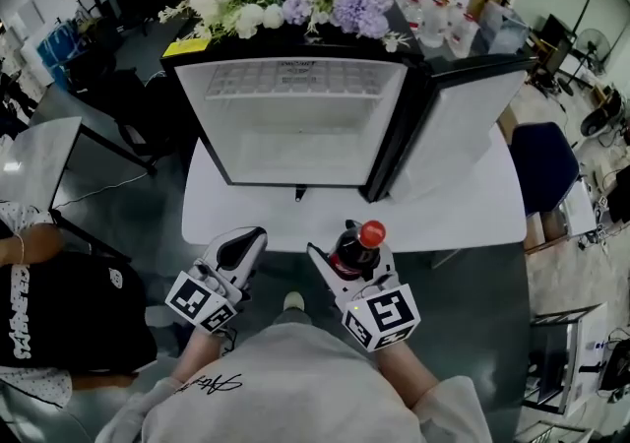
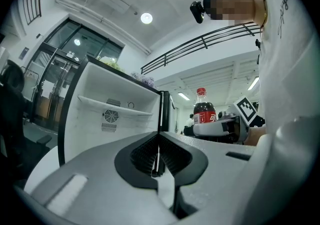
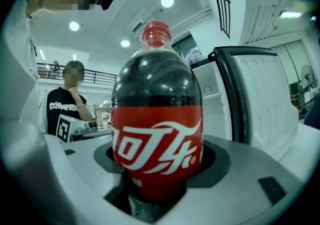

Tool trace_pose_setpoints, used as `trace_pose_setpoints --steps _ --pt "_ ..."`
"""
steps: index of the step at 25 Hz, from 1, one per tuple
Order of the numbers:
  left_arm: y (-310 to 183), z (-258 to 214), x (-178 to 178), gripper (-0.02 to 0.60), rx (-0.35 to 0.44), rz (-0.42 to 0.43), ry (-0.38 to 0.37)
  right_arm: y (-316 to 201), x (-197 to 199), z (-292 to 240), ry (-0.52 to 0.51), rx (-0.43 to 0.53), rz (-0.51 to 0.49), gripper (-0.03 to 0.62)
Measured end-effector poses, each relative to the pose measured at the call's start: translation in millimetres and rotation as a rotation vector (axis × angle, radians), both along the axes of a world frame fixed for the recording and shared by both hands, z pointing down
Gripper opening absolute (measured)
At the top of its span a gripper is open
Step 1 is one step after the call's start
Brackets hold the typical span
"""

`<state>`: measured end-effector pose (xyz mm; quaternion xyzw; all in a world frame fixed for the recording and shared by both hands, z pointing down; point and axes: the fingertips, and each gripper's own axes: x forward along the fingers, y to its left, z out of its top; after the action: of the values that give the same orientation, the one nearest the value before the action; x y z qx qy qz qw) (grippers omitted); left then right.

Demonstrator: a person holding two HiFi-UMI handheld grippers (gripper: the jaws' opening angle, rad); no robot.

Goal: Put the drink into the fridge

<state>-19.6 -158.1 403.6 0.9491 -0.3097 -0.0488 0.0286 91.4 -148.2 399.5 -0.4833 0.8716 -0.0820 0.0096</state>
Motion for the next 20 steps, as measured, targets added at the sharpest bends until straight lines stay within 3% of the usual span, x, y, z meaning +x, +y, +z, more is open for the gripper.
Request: trace_pose_setpoints --steps 20 --pt "-107.0 3.8 -8.2 0.009 -0.010 0.093 -0.023 -105.7 -15.5 11.0 0.002 -0.019 0.066 0.307"
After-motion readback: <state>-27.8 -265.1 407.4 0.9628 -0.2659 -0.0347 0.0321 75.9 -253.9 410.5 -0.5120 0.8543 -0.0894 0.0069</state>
